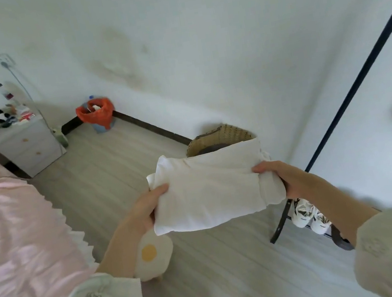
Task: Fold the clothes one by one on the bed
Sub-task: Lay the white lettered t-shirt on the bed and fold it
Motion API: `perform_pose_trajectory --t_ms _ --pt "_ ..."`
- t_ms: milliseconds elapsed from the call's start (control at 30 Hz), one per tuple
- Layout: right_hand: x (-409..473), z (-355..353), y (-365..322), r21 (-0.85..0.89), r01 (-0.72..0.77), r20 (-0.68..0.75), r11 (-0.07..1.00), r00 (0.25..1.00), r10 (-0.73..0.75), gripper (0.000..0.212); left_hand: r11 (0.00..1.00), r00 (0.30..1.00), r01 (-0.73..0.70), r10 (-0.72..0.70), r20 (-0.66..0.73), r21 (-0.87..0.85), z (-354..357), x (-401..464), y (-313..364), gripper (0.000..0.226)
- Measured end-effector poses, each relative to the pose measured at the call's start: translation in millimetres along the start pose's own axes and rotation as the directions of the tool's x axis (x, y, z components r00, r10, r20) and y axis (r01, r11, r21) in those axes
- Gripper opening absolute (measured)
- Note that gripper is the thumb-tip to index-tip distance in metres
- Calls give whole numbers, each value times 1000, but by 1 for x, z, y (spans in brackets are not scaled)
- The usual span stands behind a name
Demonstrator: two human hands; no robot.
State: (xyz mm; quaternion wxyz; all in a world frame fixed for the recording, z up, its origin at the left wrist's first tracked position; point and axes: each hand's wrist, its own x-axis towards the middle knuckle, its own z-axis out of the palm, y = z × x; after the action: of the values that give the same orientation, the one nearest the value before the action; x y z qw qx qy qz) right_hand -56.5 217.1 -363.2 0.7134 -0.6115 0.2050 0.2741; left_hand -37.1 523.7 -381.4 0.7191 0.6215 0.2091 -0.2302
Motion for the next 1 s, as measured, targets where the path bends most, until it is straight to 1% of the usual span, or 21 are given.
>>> perform_pose_trajectory --t_ms 100,133,267,300,433,500,567,600,667,733,800,900,933,967,1000 --pt "30 -20 -14 21 -33 -45 999 998 34 30 999 999 36 -36 -22 -2 22 35 14 33" --pt "46 -27 -23 27 -44 -56 999 997 45 29 999 999 46 -46 -23 -8 29 53 20 32" --pt "107 -46 -56 -5 -44 -102 999 994 43 51 999 998 47 -46 -40 18 42 123 45 39" --pt "128 -50 -68 -8 -34 -119 999 992 32 49 999 998 46 -45 -42 20 45 145 55 37" --pt "204 -68 -115 -23 -3 -166 1000 986 0 28 999 998 29 -27 -60 35 59 231 98 29" --pt "239 -79 -134 -24 7 -182 1000 983 -11 22 999 998 22 -20 -67 36 66 274 115 28" --pt "282 -94 -153 -34 11 -193 999 981 -17 26 1000 997 8 -6 -71 29 75 320 128 28" --pt "298 -101 -158 -38 13 -198 999 980 -21 34 1000 998 6 -4 -70 22 79 339 132 29" --pt "339 -117 -167 -64 -3 -204 998 979 -10 54 1000 998 29 -29 -63 2 89 382 134 30" --pt "375 -132 -170 -67 -27 -203 997 979 13 63 998 996 61 -61 -65 3 96 417 132 27" --pt "420 -150 -169 -81 -40 -206 996 978 23 59 995 993 99 -99 -59 -3 104 460 122 26" --pt "483 -173 -156 -122 -60 -231 991 973 30 39 991 989 136 -135 -67 2 113 520 97 19" --pt "508 -183 -146 -132 -79 -246 988 968 45 36 988 985 157 -156 -71 12 117 543 84 18" --pt "531 -191 -135 -139 -99 -255 985 965 61 39 985 983 170 -169 -73 13 120 566 71 19" --pt "551 -198 -123 -147 -134 -273 980 958 90 46 982 979 190 -188 -75 20 123 586 57 21"
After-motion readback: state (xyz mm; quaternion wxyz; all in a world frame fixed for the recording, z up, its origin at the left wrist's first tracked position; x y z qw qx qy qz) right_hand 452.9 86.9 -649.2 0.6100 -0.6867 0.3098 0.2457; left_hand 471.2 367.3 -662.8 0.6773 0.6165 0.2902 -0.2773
